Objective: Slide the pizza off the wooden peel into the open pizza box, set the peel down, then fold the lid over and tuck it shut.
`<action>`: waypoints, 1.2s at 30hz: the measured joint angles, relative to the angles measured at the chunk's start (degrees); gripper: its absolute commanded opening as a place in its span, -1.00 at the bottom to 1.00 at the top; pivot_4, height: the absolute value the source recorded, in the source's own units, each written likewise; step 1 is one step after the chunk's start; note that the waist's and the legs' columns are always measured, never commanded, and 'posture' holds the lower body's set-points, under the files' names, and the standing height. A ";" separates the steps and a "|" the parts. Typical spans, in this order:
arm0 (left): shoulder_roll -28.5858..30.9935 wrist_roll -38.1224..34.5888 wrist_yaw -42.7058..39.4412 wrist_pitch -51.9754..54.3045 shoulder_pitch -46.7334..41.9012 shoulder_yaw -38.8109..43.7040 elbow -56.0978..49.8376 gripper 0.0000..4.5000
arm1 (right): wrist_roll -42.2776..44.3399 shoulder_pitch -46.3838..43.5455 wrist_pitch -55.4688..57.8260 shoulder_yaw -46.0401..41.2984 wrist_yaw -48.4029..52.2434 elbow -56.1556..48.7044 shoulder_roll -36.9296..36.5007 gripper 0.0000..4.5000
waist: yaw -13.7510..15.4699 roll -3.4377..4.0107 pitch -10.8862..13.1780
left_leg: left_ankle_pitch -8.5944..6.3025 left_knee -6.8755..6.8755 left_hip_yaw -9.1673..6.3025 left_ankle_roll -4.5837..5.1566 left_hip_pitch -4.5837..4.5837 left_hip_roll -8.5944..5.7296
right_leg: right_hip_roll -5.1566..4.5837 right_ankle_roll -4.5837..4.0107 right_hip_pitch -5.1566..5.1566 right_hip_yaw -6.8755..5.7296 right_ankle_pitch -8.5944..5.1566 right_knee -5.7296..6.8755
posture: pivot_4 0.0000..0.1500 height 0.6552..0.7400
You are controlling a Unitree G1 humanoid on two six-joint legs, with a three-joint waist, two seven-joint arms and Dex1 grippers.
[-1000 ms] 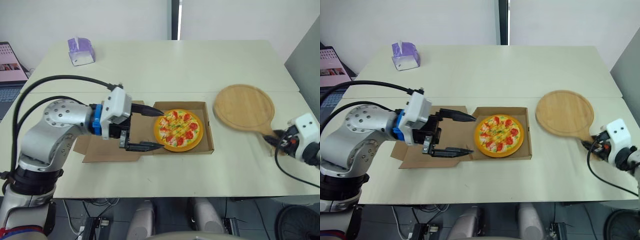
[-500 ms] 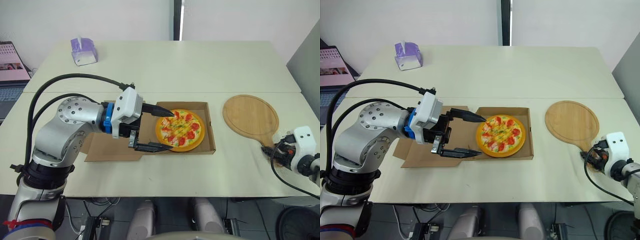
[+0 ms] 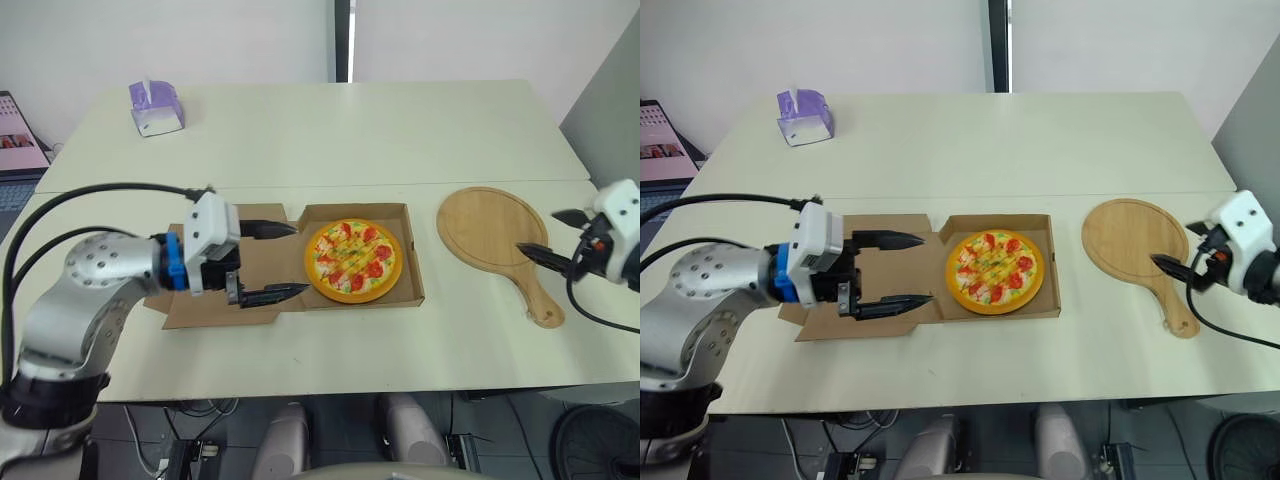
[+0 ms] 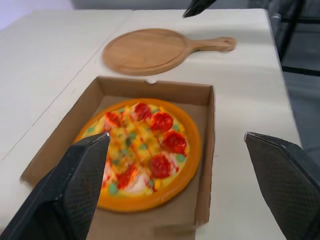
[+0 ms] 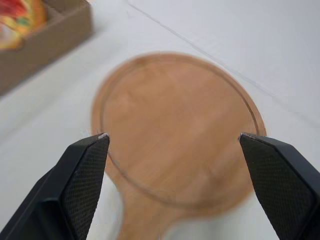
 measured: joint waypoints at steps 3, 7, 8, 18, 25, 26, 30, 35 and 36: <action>-1.92 -2.46 6.75 4.02 9.38 9.30 -4.58 1.00 | 0.14 -7.84 -5.33 6.49 5.74 1.44 1.68 0.97 | -0.40 -0.02 0.01 | 0.00 0.00 0.02 0.01 0.03 0.10 | -0.02 -0.01 0.00 0.03 0.00 0.01 | 1.00 1.00; -8.11 -9.02 17.09 10.86 18.79 21.67 -8.48 1.00 | 1.18 -17.28 -7.41 14.91 13.26 2.62 5.63 0.97 | -0.18 -0.07 0.01 | -0.01 0.01 -0.05 0.01 0.03 0.38 | -0.03 -0.01 0.00 -0.03 0.01 0.00 | 1.00 1.00; -9.46 -11.29 19.39 12.49 20.20 24.13 -8.78 1.00 | 1.21 -18.56 -7.67 16.42 14.55 2.89 6.50 0.97 | -0.08 -0.10 -0.01 | -0.01 0.02 -0.06 0.01 0.02 0.39 | -0.03 -0.01 0.00 -0.06 0.01 0.00 | 1.00 1.00; -25.16 -50.55 52.11 17.67 40.76 36.35 -10.85 1.00 | 1.81 -26.61 -8.29 24.71 23.41 4.75 13.21 0.97 | 1.65 -0.47 -0.20 | -0.09 0.05 -0.26 0.05 -0.01 0.41 | -0.11 -0.05 0.04 -0.09 0.03 -0.11 | 1.00 1.00; -28.79 -67.08 73.25 8.69 40.26 25.59 -10.60 1.00 | 2.52 -26.37 -6.86 24.88 23.89 3.26 13.26 0.97 | 1.85 -0.45 -0.21 | -0.09 0.04 -0.04 0.05 0.02 0.39 | -0.06 -0.11 0.04 -0.06 0.05 -0.12 | 1.00 1.00; -29.74 -68.46 76.01 6.73 39.21 24.08 -10.02 1.00 | 2.80 -26.20 -6.46 24.88 23.91 2.68 13.09 0.97 | 1.86 -0.45 -0.21 | -0.09 0.04 -0.03 0.05 0.02 0.39 | -0.05 -0.11 0.04 -0.05 0.05 -0.12 | 1.00 1.00; -31.85 -70.11 81.93 1.68 37.12 20.44 -8.40 1.00 | 3.49 -25.00 -5.34 24.86 23.94 1.22 12.02 0.97 | 1.92 -0.47 -0.22 | -0.09 0.03 -0.01 0.05 0.02 0.02 | -0.04 -0.12 0.04 -0.03 0.06 -0.14 | 1.00 1.00; -34.95 -70.18 83.48 -2.30 37.51 16.76 -8.87 1.00 | 3.87 -24.81 -3.84 24.65 23.94 0.43 10.92 0.97 | 1.73 -0.48 -0.23 | -0.09 0.02 0.18 0.05 0.02 0.00 | -0.05 -0.11 0.03 0.10 0.06 -0.25 | 1.00 1.00; -35.36 -69.83 83.32 -2.65 38.23 16.26 -9.16 1.00 | 4.07 -24.81 -3.58 24.65 23.92 0.38 10.92 0.97 | 1.46 -0.48 -0.23 | -0.11 0.02 0.26 0.08 0.02 -0.01 | -0.06 -0.09 0.03 0.15 0.07 -0.31 | 1.00 1.00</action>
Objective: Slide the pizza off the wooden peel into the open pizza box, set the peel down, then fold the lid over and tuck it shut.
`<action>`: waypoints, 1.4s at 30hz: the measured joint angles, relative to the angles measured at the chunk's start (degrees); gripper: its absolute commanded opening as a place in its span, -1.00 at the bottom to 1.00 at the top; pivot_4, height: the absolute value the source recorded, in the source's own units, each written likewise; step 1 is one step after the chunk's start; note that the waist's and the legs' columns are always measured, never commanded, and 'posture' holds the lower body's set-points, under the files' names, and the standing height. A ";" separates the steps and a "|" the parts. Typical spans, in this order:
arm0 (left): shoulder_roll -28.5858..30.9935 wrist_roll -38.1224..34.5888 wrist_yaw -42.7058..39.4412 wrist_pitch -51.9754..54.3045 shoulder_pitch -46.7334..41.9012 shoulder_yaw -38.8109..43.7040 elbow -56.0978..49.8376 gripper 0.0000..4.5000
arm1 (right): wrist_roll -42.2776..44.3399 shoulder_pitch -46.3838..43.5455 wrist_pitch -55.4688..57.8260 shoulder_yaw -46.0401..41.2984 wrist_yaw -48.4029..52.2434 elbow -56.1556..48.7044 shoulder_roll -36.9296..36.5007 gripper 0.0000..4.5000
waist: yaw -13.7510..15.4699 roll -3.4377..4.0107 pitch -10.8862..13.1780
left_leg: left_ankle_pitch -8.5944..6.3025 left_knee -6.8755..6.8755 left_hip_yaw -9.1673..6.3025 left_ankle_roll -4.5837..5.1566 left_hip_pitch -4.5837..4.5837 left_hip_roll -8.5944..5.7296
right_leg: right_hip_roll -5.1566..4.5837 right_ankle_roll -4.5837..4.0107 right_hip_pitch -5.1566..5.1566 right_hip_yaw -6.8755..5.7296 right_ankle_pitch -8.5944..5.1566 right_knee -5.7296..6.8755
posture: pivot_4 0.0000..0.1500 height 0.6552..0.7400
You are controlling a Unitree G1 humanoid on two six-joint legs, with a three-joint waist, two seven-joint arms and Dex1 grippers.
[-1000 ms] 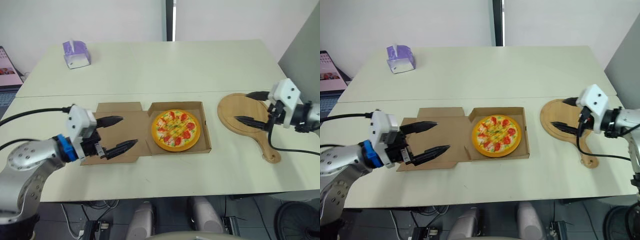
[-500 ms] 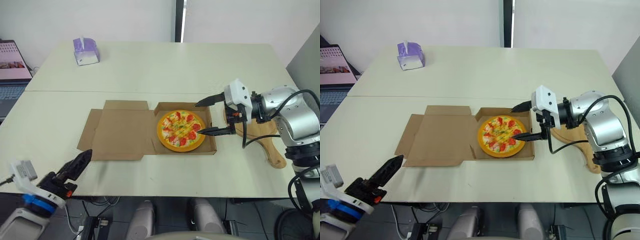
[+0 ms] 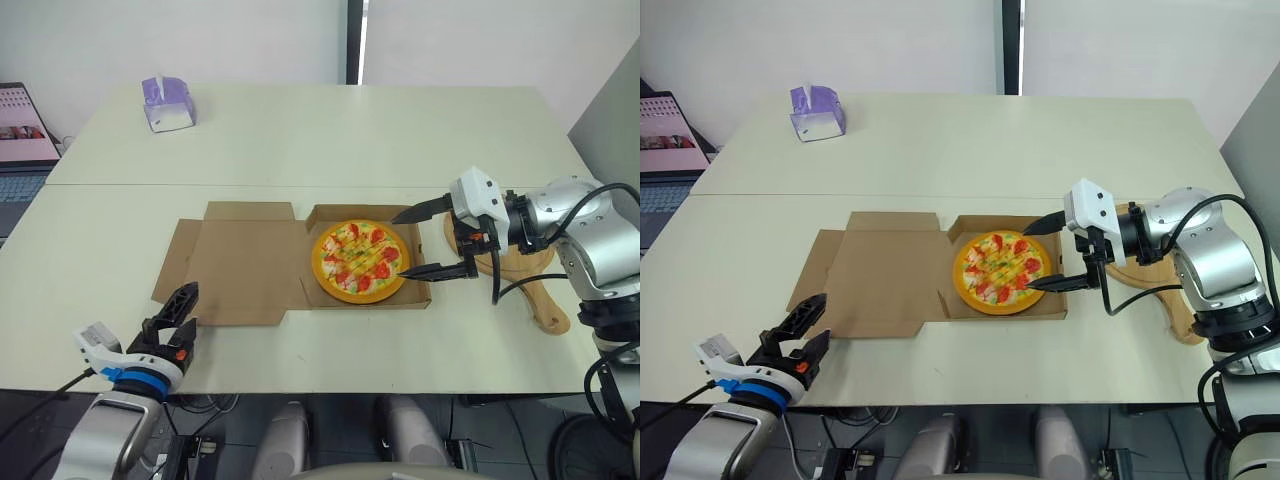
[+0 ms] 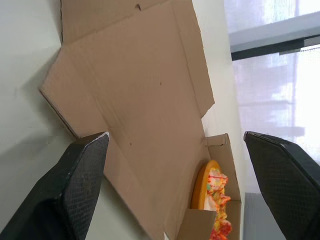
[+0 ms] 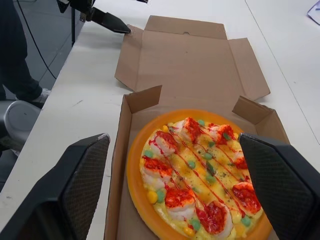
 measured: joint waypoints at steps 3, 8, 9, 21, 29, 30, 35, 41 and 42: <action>-1.57 1.38 -0.18 -2.19 0.80 -0.89 -0.12 1.00 | 0.02 0.01 0.32 0.00 -0.18 -0.03 -0.08 0.97 | -0.46 0.00 0.00 | -0.13 -0.01 0.24 0.22 0.00 0.00 | -0.04 0.07 -0.01 0.14 0.04 -0.21 | 1.00 1.00; -4.68 2.33 -0.29 -5.03 2.65 -3.00 -1.21 1.00 | 0.70 0.02 0.82 -0.01 -0.18 -0.96 -0.29 0.97 | -0.48 0.01 -0.01 | -0.31 -0.02 0.40 0.37 -0.11 0.00 | -0.07 0.27 0.00 0.27 0.17 -0.67 | 1.00 1.00; -5.34 2.50 -0.33 -5.55 3.50 -3.64 -1.98 1.00 | 0.76 0.02 0.87 -0.01 -0.17 -0.97 -0.44 0.97 | -0.51 0.01 -0.01 | -0.41 -0.01 0.45 0.41 -0.11 0.00 | -0.09 0.31 0.00 0.35 0.19 -0.72 | 1.00 1.00; -8.67 4.32 -0.78 -11.97 11.19 -7.91 -11.23 1.00 | 2.39 0.17 1.82 -0.04 -0.35 -1.81 -1.14 0.97 | -0.39 0.00 -0.02 | -0.93 0.07 0.74 0.50 -0.03 -0.05 | -0.05 0.58 -0.04 0.90 0.07 -0.78 | 1.00 1.00; 0.54 11.89 -16.35 -10.56 14.44 -6.03 -13.81 1.00 | 5.17 0.16 2.46 -0.39 0.56 -2.11 -0.41 0.97 | -0.27 -0.01 -0.01 | -0.87 0.32 0.75 0.49 -0.02 0.05 | 0.13 0.33 0.07 0.74 0.00 -0.64 | 1.00 1.00; 1.82 12.26 -17.66 -10.71 14.54 -5.27 -13.79 1.00 | 5.17 0.16 2.46 -0.39 0.56 -2.11 -0.38 0.97 | -0.27 -0.01 -0.01 | -0.88 0.40 0.75 0.49 -0.04 0.06 | 0.13 0.27 0.07 0.74 -0.03 -0.62 | 1.00 1.00; 2.40 5.19 -15.84 -11.69 16.32 -3.88 -12.74 1.00 | 5.16 0.16 2.46 -0.39 0.45 -2.11 -0.07 0.97 | -0.24 -0.01 -0.01 | -0.90 0.57 0.72 0.52 -0.09 0.08 | 0.05 0.49 0.08 0.73 0.10 -0.62 | 1.00 1.00; -1.18 -3.04 -6.73 -13.76 17.91 -5.40 -9.11 1.00 | 5.08 0.19 2.46 -0.39 0.23 -2.11 -0.05 0.97 | -0.18 -0.01 -0.01 | -0.91 0.75 0.65 0.52 -0.19 0.07 | 0.04 0.49 0.09 0.61 0.10 -0.61 | 1.00 1.00; -1.45 -3.20 -6.20 -13.74 17.81 -6.00 -8.66 1.00 | 5.07 0.19 2.46 -0.39 0.21 -2.11 -0.03 0.97 | -0.18 -0.01 -0.01 | -0.91 0.79 0.64 0.52 -0.21 0.07 | 0.04 0.49 0.09 0.60 0.10 -0.60 | 1.00 1.00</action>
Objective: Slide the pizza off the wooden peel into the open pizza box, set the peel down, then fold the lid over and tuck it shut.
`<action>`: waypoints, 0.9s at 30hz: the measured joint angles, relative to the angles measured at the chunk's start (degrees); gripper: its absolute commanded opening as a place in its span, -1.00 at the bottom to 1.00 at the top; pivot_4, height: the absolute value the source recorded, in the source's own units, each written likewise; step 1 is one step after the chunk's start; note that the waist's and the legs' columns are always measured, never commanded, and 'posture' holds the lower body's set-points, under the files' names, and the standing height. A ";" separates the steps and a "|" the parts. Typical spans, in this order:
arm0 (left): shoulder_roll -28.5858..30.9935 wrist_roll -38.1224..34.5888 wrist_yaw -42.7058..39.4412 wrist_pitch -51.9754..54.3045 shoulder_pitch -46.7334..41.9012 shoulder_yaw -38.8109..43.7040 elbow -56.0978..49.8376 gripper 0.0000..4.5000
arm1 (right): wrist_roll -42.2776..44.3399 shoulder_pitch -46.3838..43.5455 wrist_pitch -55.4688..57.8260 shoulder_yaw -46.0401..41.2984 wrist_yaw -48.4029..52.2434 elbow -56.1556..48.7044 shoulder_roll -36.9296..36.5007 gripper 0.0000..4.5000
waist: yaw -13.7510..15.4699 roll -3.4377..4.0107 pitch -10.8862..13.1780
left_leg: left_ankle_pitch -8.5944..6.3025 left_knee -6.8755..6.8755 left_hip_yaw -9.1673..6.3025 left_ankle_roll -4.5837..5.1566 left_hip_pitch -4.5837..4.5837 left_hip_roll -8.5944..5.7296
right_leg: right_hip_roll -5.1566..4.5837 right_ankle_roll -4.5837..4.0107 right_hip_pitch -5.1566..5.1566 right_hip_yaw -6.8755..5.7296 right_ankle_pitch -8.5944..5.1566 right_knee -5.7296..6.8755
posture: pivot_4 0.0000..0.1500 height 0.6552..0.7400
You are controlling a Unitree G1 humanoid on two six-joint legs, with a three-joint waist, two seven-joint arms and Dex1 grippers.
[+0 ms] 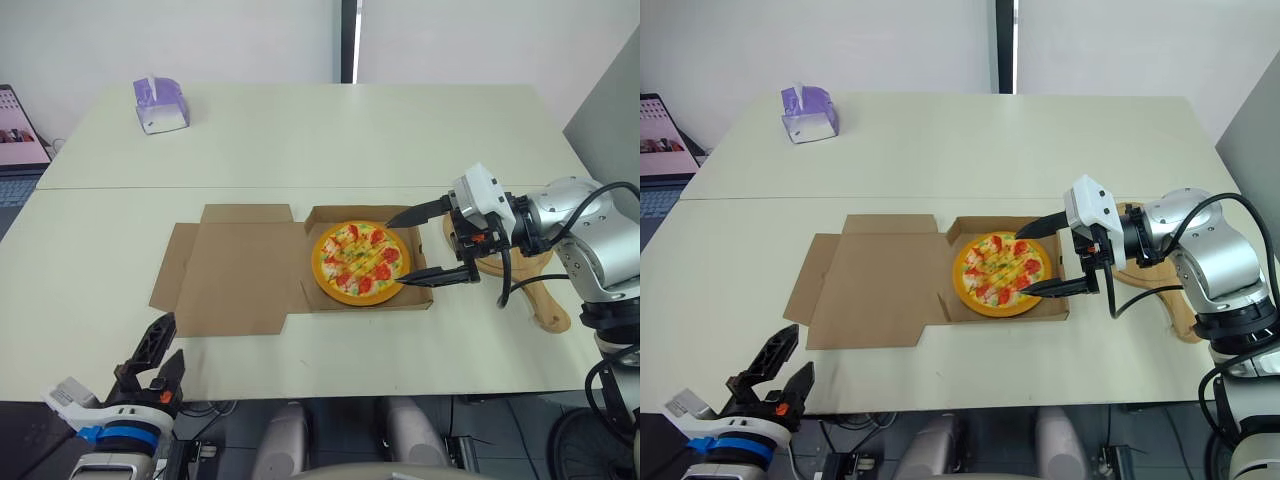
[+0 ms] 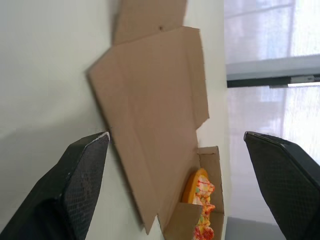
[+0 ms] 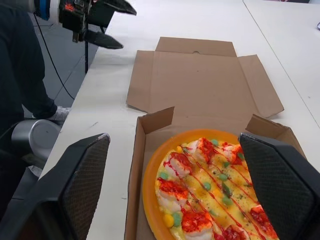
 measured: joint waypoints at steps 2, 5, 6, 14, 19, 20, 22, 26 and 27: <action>-0.03 -0.06 0.37 0.43 -0.38 -0.95 0.92 1.00 | -0.05 0.00 0.00 0.02 -0.03 0.00 0.09 0.97 | 0.01 0.00 0.00 | 0.00 0.04 -0.03 0.00 -0.05 -0.02 | 0.00 -0.01 0.00 -0.05 0.00 0.00 | 1.00 1.00; 0.00 -0.11 0.59 0.61 -2.65 -1.43 3.22 1.00 | -0.10 -0.03 -0.02 0.07 0.02 0.00 0.13 0.97 | 0.04 0.00 0.00 | 0.00 0.05 -0.07 0.00 -0.07 -0.02 | 0.00 -0.01 0.00 -0.11 0.00 0.00 | 1.00 1.00; 0.04 -0.21 0.86 0.65 -3.21 -1.49 3.75 1.00 | -0.10 -0.03 -0.02 0.07 0.02 0.00 0.17 0.97 | 0.05 0.00 0.00 | 0.00 0.05 -0.07 0.00 -0.07 -0.02 | 0.00 -0.01 0.00 -0.12 0.01 0.00 | 1.00 1.00; -2.09 2.15 3.94 -0.45 -9.30 -2.54 5.94 1.00 | -0.15 -0.27 -0.02 0.15 0.11 0.00 0.55 0.97 | 0.19 0.21 -0.12 | 0.00 0.05 -0.18 0.00 -0.07 -0.06 | -0.05 -0.04 0.06 -0.24 0.03 -0.01 | 1.00 1.00; -2.08 3.23 7.14 -1.10 -12.39 -3.39 6.75 1.00 | -0.49 -0.67 -0.02 0.20 0.15 0.04 0.61 0.97 | 1.08 1.19 -0.32 | 0.00 -0.03 -0.18 0.00 -0.13 -0.13 | -0.10 -0.01 0.01 -0.23 0.03 -0.08 | 1.00 1.00; -1.78 3.48 8.00 -1.35 -13.63 -3.43 7.07 1.00 | -0.68 -0.77 -0.02 0.20 0.15 0.05 0.63 0.97 | 1.30 1.39 -0.35 | 0.01 -0.07 -0.19 0.00 -0.18 -0.14 | -0.10 0.00 -0.04 -0.24 0.03 -0.09 | 1.00 1.00; -1.25 3.80 9.72 -2.31 -15.98 -3.42 7.99 1.00 | -0.71 -0.82 -0.03 0.31 0.18 0.09 0.72 0.97 | 1.46 1.86 -0.47 | 0.00 -0.11 -0.26 0.01 -0.33 -0.15 | -0.10 0.04 -0.17 -0.28 0.03 -0.09 | 1.00 1.00; -2.19 4.15 13.10 -3.51 -23.88 -3.78 8.05 1.00 | -0.76 -0.95 -0.02 0.44 0.22 0.20 0.90 0.97 | 1.46 1.30 -0.57 | -0.03 0.04 -0.53 -0.06 -0.69 -0.09 | -0.07 0.07 -0.36 -0.57 0.00 -0.09 | 1.00 1.00; -2.28 4.20 14.00 -3.46 -23.79 -4.24 7.63 1.00 | -0.76 -0.95 -0.02 0.42 0.23 0.20 0.83 0.97 | 1.22 1.14 -0.64 | -0.10 0.07 -0.46 -0.08 -0.64 -0.09 | -0.11 0.07 -0.36 -0.52 0.00 -0.10 | 1.00 1.00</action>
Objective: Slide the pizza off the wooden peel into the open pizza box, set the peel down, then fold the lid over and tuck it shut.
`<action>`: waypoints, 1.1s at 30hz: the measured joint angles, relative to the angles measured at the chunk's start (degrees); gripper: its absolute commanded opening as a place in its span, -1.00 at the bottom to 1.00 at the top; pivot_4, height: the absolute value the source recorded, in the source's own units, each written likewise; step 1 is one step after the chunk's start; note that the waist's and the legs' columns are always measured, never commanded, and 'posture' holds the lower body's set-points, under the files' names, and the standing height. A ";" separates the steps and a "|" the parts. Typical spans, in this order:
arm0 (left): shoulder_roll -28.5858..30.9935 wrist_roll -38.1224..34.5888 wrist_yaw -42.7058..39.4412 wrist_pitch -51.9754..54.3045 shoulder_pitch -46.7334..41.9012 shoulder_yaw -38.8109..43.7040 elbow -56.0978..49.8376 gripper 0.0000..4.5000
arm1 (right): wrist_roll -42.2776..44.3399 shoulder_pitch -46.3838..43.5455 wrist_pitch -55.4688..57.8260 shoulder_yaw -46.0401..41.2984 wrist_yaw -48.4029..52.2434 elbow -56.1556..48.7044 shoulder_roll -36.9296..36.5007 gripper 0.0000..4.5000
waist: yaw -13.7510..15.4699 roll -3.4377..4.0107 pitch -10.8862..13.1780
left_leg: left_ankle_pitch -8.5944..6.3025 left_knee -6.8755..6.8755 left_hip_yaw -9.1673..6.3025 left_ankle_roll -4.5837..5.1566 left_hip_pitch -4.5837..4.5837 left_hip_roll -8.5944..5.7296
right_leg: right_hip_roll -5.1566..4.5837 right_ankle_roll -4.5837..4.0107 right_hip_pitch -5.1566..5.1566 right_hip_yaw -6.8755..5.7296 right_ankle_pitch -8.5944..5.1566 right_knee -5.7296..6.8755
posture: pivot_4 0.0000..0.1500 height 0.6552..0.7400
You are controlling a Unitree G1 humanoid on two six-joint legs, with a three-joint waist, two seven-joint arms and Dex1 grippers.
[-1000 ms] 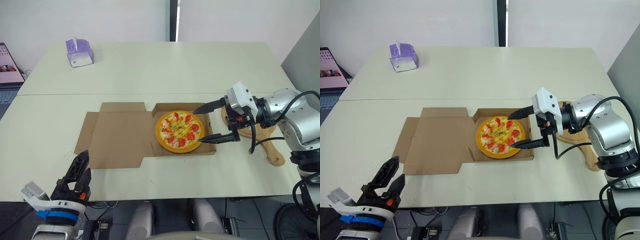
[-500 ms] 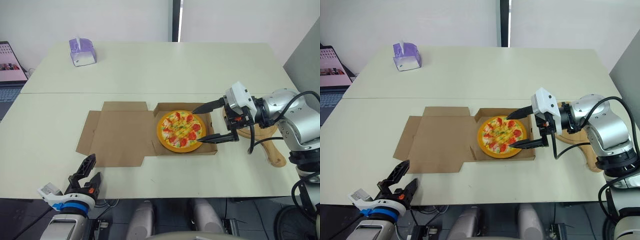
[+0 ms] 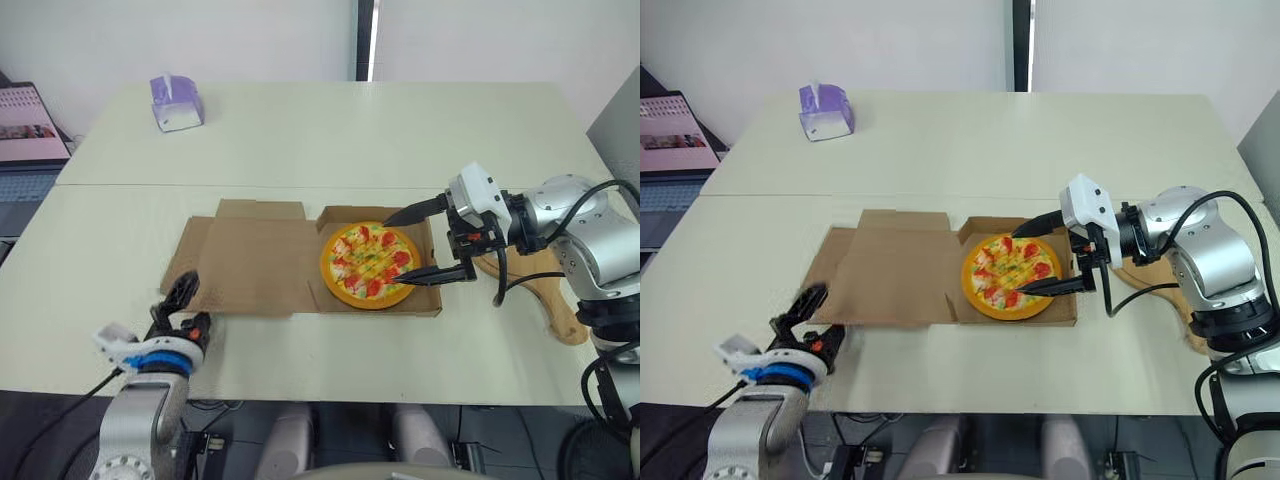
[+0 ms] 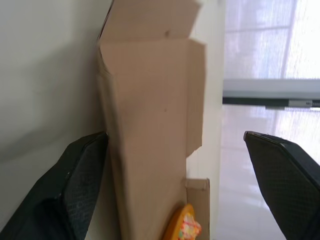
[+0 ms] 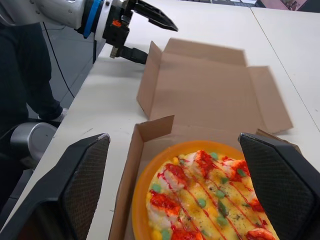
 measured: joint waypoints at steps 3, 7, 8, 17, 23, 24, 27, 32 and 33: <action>-0.09 0.16 2.61 -0.15 -0.03 -0.09 -1.82 1.00 | 0.00 0.01 0.01 0.00 0.02 0.00 0.00 0.97 | -0.06 -0.12 0.05 | -0.02 0.08 0.07 0.02 0.00 -0.02 | -0.04 0.00 0.03 0.01 0.00 -0.03 | 1.00 1.00; -0.39 0.73 7.11 -1.47 0.01 -0.87 -6.01 0.92 | 0.04 0.01 0.04 0.00 -0.01 -0.01 0.01 0.99 | 0.26 -0.27 0.13 | -0.10 0.12 0.03 0.19 0.09 -0.01 | -0.01 -0.03 0.17 -0.06 0.01 -0.01 | 1.00 1.00; -0.57 1.03 7.95 -1.73 -0.08 -1.26 -7.27 0.83 | 0.04 0.01 0.04 0.00 -0.02 -0.03 0.01 1.00 | 0.27 -0.28 0.14 | -0.09 0.14 0.04 0.18 0.13 -0.01 | 0.00 -0.04 0.21 -0.05 0.02 -0.01 | 1.00 1.00; -0.98 4.51 9.00 -2.43 0.22 -3.31 -9.25 -0.39 | 0.06 0.03 0.10 0.00 -0.08 -0.10 0.02 1.00 | 0.26 -0.33 0.14 | -0.09 0.17 0.10 0.18 0.23 0.00 | 0.01 -0.06 0.28 -0.03 0.04 0.01 | 1.00 1.00; -1.00 6.40 6.75 -2.28 -0.02 -3.10 -5.09 -0.99 | 0.06 0.03 0.11 0.00 -0.07 -0.11 0.01 1.00 | 0.25 -0.37 0.16 | -0.09 0.16 0.10 0.18 0.22 0.00 | 0.01 -0.06 0.28 -0.04 0.04 0.01 | 1.00 1.00; -0.95 6.43 6.40 -2.26 -0.11 -2.97 -4.95 -0.99 | 0.06 0.03 0.11 0.00 -0.06 -0.11 0.01 1.00 | 0.25 -0.39 0.17 | -0.09 0.16 0.10 0.18 0.22 0.00 | 0.01 -0.06 0.28 -0.03 0.04 0.01 | 1.00 1.00; -0.38 6.23 5.55 -2.08 -0.17 -2.33 -4.59 -0.99 | 0.06 0.03 0.14 0.00 -0.07 -0.11 0.01 1.00 | 0.24 -0.41 0.19 | -0.09 0.16 0.09 0.18 0.22 0.01 | 0.01 -0.06 0.27 -0.04 0.04 0.01 | 1.00 1.00; -0.11 5.88 4.61 -2.27 0.13 -0.80 -4.45 -0.73 | 0.06 0.03 0.27 0.00 -0.06 -0.12 0.01 1.00 | 0.22 -0.46 0.21 | -0.09 0.16 0.09 0.18 0.22 0.01 | 0.01 -0.06 0.27 -0.04 0.04 0.01 | 1.00 1.00; -0.11 5.93 4.67 -2.28 0.05 -0.63 -4.45 -0.59 | 0.06 0.03 0.28 0.00 -0.05 -0.12 0.01 1.00 | 0.23 -0.46 0.21 | -0.09 0.16 0.09 0.18 0.22 0.01 | 0.01 -0.06 0.27 -0.04 0.04 0.01 | 1.00 1.00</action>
